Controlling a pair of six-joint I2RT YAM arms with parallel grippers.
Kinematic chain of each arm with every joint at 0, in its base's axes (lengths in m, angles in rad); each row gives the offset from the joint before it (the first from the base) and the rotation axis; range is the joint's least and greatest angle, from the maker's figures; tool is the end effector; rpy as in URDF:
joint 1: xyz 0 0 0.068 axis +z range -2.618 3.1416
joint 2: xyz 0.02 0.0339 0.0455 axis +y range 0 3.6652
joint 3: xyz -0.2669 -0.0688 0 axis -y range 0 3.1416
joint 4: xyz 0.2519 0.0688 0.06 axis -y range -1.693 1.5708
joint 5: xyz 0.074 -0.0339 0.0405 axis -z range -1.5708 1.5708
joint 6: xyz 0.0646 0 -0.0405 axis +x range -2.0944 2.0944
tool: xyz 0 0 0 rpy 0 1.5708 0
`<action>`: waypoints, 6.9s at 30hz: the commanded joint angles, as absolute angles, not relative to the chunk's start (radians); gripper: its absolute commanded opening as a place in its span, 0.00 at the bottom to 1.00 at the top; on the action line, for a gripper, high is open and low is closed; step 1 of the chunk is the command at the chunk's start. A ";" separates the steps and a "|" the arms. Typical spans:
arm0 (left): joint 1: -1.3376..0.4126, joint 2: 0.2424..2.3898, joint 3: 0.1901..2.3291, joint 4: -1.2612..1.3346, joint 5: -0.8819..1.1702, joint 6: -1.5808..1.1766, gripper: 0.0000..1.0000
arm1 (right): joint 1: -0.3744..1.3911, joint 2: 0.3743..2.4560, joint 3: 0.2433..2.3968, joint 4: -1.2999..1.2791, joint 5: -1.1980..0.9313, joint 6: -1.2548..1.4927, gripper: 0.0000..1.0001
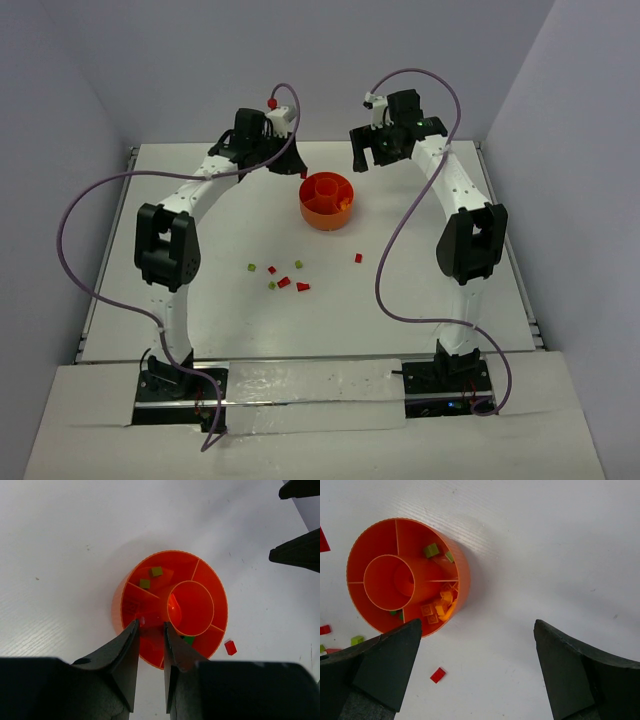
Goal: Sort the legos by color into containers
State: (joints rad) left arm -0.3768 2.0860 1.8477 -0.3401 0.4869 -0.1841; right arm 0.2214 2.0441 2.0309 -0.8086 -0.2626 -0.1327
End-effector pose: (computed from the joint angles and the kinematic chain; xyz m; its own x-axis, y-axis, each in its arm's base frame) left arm 0.4726 -0.2195 0.2729 -0.6260 0.0737 -0.7764 0.5848 0.7030 -0.4047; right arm 0.4716 0.1233 0.3078 -0.6573 -0.2789 -0.7001 -0.4757 0.8741 0.0984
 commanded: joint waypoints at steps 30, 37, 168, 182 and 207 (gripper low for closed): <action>-0.251 1.955 1.945 -0.390 0.581 -0.265 0.50 | 0.403 1.782 1.756 -0.699 -0.361 -0.419 0.82; -0.103 1.732 1.712 -0.432 0.703 -0.209 0.50 | 0.571 1.778 1.658 -0.744 -0.472 -0.622 0.65; -0.708 1.824 1.075 -0.379 0.323 0.470 0.37 | 0.272 2.083 1.919 -0.548 -0.605 -0.363 0.11; -0.605 1.630 1.098 -0.392 0.538 0.421 0.00 | 0.285 2.059 1.861 -0.556 -0.604 -0.428 0.10; -0.275 1.529 1.332 -0.328 0.816 0.009 0.00 | 0.288 2.147 1.885 -0.460 -0.525 -0.432 0.16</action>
